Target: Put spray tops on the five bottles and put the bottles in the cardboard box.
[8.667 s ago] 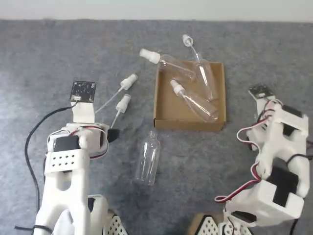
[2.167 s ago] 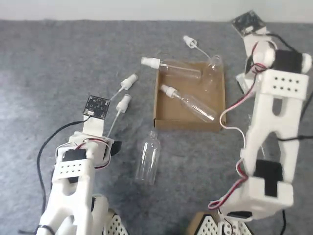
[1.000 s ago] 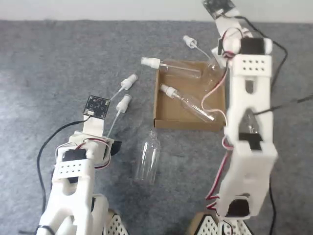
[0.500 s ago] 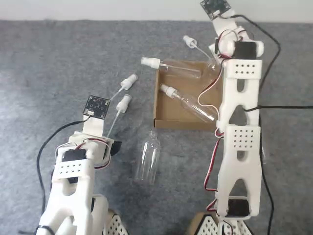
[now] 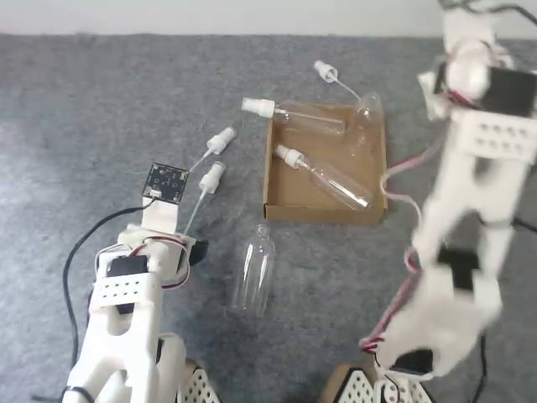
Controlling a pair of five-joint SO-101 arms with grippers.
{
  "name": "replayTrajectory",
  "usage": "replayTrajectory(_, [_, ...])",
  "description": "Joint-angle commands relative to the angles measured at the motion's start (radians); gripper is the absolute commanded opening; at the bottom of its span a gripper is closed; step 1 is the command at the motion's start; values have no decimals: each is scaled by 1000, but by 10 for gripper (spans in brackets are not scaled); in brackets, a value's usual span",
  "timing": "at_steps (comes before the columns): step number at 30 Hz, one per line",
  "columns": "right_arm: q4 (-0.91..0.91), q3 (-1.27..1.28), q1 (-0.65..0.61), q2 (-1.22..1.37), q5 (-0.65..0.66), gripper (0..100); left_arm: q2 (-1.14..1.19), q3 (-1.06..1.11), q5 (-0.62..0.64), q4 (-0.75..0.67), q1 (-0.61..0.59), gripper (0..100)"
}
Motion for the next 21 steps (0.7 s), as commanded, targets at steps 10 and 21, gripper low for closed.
replayTrajectory(10, [-348,1628,25,-1219,38,6,-32,30,-3,-66,57,307])
replayTrajectory(21, [-541,2259,27,-1733,83,6,-32,28,-3,-68,57,307])
